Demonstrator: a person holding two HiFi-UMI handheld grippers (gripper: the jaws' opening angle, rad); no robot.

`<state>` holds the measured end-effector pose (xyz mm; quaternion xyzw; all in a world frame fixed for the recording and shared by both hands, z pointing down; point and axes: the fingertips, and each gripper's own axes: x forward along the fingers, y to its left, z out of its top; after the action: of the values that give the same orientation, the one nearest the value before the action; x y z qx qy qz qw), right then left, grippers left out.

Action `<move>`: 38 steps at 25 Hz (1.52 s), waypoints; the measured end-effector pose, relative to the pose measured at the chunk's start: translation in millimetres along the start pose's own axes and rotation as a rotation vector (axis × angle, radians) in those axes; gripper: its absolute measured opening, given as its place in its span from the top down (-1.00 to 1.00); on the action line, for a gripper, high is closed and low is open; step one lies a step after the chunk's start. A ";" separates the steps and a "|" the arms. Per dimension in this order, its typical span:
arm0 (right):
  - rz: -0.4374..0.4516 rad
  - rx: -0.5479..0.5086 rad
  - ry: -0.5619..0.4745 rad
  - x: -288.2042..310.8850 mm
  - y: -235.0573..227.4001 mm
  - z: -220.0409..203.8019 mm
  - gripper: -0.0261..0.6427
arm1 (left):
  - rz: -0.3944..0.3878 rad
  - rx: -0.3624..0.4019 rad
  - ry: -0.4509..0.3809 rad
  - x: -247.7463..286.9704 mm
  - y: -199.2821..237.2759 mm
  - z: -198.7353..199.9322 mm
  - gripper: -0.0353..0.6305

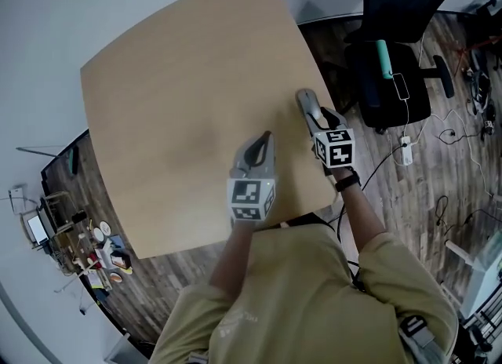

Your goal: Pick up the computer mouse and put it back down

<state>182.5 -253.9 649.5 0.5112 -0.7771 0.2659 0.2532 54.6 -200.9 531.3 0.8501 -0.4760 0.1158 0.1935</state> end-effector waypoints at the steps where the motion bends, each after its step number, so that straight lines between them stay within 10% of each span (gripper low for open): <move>1: -0.004 -0.001 0.018 9.6 -2.5 -2.6 0.33 | -0.004 -0.004 0.011 4.4 3.3 -3.3 0.89; 10: -0.047 -0.025 0.174 85.8 -28.5 -30.5 -0.12 | -0.014 -0.037 0.083 28.7 26.5 -27.6 0.89; 28: -0.066 -0.033 0.237 109.0 -31.1 -45.0 0.03 | -0.015 -0.071 0.081 19.3 33.7 -28.8 0.89; 38: -0.018 -0.036 -0.012 39.7 16.5 16.6 0.04 | -0.001 -0.066 0.006 -11.0 24.5 0.8 0.89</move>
<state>151.3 -285.8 661.2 0.5150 -0.7787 0.2465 0.2602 27.9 -204.4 531.7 0.8432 -0.4783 0.1025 0.2230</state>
